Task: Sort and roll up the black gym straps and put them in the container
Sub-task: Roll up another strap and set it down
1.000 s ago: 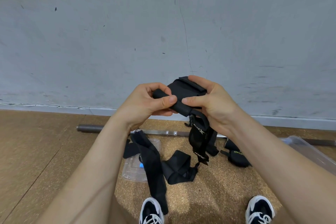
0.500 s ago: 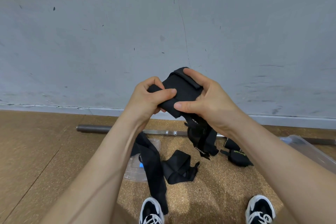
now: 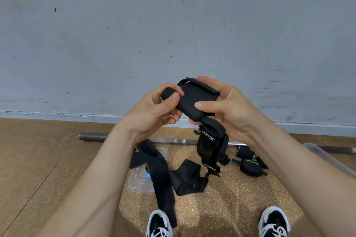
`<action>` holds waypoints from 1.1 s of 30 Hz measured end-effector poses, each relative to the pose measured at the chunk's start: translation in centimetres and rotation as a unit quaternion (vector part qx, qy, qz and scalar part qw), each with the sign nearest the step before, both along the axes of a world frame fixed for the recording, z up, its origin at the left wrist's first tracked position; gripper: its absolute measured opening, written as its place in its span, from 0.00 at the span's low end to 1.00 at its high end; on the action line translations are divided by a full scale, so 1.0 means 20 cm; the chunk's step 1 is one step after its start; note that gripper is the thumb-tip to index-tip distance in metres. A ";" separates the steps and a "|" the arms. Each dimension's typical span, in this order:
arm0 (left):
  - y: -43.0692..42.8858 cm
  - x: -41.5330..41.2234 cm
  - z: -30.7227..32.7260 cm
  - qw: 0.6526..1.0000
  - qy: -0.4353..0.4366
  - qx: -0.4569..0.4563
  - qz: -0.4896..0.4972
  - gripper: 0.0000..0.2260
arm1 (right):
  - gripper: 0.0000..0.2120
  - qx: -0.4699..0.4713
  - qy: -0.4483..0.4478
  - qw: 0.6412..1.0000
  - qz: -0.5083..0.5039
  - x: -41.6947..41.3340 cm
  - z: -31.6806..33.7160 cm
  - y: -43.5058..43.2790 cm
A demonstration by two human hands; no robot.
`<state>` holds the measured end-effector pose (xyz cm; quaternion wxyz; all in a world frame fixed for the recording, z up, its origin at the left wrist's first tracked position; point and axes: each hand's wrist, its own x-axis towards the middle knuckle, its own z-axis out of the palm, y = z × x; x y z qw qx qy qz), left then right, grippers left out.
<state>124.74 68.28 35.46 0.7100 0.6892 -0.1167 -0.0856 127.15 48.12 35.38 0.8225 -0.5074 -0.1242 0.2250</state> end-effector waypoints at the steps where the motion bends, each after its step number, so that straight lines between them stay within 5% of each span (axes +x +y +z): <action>1: -0.01 0.00 0.00 1.000 -0.006 0.005 0.011 0.21 | 0.33 -0.001 0.000 1.000 0.000 0.00 -0.01 0.00; 6: -0.03 0.00 0.00 0.990 -0.043 0.119 0.057 0.13 | 0.38 -0.053 -0.040 0.997 -0.027 0.01 -0.04 0.02; 11: -0.06 -0.01 0.02 0.974 -0.040 0.202 0.097 0.18 | 0.27 -0.049 -0.012 0.998 -0.026 0.00 -0.03 0.04; 15: -0.06 -0.01 0.03 0.973 -0.030 0.192 0.126 0.16 | 0.13 -0.013 0.030 0.999 -0.039 0.00 -0.01 0.04; 26: -0.18 0.04 -0.01 0.974 -0.003 0.031 0.225 0.14 | 0.18 -0.069 -0.005 0.995 -0.071 -0.07 -0.03 0.09; 33: -0.22 0.02 -0.01 0.963 0.033 0.027 0.265 0.16 | 0.14 -0.036 0.034 0.997 -0.067 -0.08 -0.01 0.08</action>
